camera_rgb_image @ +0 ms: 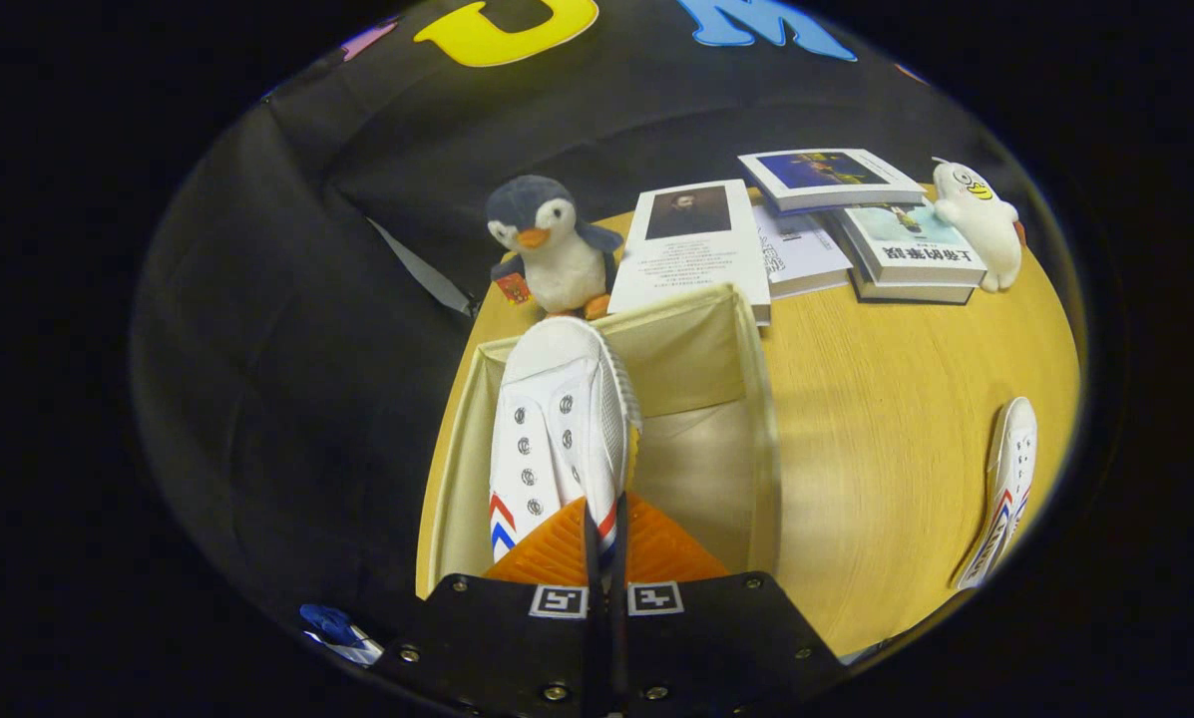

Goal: Open the storage box then place both shoes into the box .Put the left shoe in first, then the right shoe, with the right side of both shoes facing outward in a uniform manner.

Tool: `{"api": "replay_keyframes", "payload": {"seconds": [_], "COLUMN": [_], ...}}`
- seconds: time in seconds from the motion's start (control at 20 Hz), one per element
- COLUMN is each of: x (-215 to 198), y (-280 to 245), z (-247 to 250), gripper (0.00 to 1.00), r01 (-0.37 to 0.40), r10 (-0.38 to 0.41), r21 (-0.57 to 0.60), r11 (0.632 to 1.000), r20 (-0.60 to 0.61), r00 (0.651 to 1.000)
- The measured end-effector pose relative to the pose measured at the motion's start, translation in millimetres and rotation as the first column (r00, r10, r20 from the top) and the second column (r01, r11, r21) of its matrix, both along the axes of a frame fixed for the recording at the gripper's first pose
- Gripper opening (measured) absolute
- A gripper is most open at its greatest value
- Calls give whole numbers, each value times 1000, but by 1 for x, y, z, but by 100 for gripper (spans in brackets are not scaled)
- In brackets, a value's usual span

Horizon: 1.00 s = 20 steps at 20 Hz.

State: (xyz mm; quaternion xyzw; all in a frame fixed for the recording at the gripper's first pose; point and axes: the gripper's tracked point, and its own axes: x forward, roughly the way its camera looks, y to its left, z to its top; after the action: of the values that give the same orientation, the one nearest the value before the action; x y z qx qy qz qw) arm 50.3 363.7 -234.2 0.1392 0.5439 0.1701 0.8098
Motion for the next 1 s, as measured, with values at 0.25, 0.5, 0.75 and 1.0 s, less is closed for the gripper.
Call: {"api": "replay_keyframes", "payload": {"seconds": [0.25, 0.5, 0.75, 1.0], "x": [-12, -14, -17, -18], "y": [13, 25, 47, 30], "z": [-35, -59, -49, -9], "gripper": [1, 0, 34, 98], "r01": [-16, -19, -78, -158], "r10": [14, 13, 80, 156], "r21": [-27, -59, 25, 56], "r11": [1000, 998, 997, 986], "r20": [-64, -103, -72, 42], "r00": [998, 995, 994, 987]}}
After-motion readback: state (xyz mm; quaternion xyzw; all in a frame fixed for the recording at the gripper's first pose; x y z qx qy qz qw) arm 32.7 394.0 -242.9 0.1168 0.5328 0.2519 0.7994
